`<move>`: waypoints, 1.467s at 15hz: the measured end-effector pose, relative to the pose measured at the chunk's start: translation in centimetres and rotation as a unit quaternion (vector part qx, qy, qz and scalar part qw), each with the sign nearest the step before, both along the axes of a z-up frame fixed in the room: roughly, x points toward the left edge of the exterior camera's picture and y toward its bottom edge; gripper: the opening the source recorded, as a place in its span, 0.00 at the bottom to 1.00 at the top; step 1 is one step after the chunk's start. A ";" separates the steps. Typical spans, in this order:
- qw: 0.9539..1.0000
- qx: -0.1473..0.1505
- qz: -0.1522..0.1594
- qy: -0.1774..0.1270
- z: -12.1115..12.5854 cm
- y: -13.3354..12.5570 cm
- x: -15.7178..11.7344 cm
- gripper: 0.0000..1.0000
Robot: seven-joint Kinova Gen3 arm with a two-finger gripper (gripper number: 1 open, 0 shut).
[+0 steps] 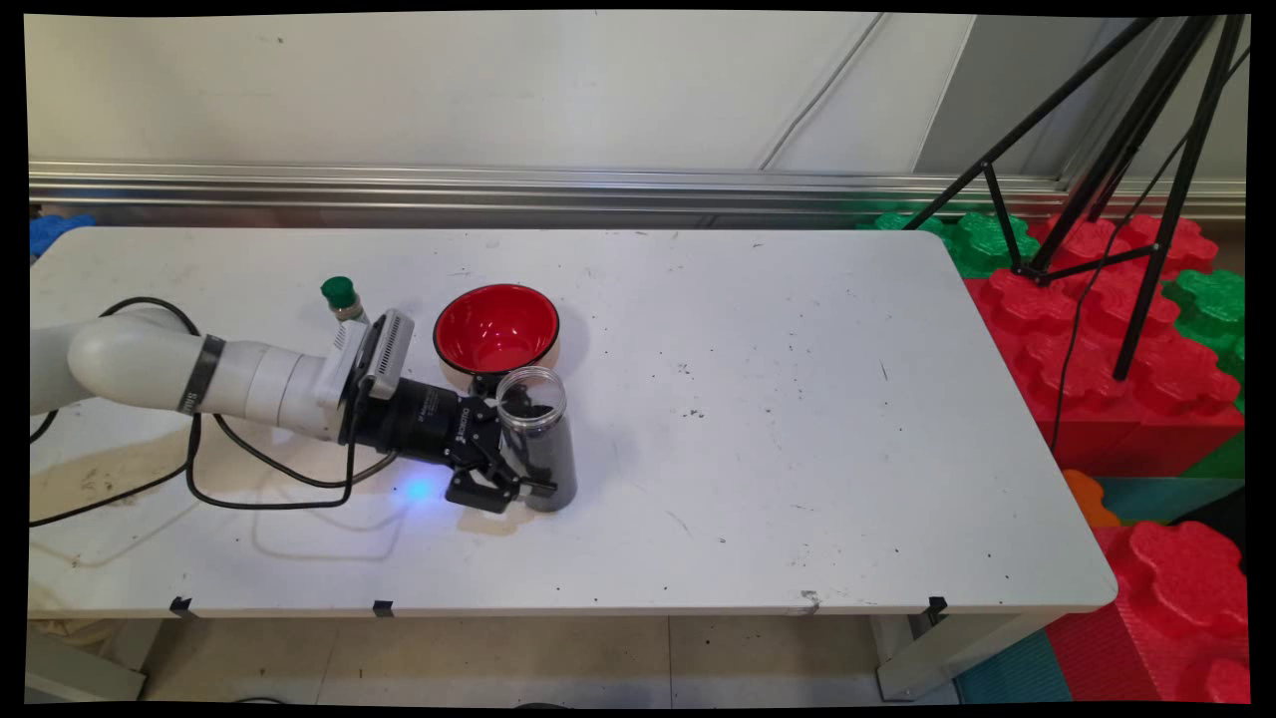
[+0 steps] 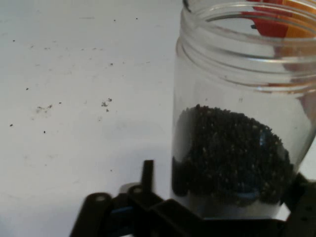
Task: Pick up the black seasoning powder from the table, then pour the black seasoning powder in the red bowl
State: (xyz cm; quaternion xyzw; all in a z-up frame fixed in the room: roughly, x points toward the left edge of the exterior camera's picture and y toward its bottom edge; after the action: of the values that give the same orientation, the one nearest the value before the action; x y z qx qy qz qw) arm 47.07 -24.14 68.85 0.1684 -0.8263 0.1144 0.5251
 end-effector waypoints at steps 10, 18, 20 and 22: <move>1.000 -0.002 -0.004 0.004 -0.3 0.2 -0.1 0.00; 1.000 -0.004 0.006 0.015 1.5 -0.4 0.3 0.00; 1.000 -0.005 0.011 0.020 2.5 -0.9 0.4 0.00; 1.000 -0.007 0.014 0.022 3.3 -1.3 0.6 0.00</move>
State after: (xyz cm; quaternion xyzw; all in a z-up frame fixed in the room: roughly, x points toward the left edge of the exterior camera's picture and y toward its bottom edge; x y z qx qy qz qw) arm 47.66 -25.45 72.15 0.1791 -0.8110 0.1239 0.5430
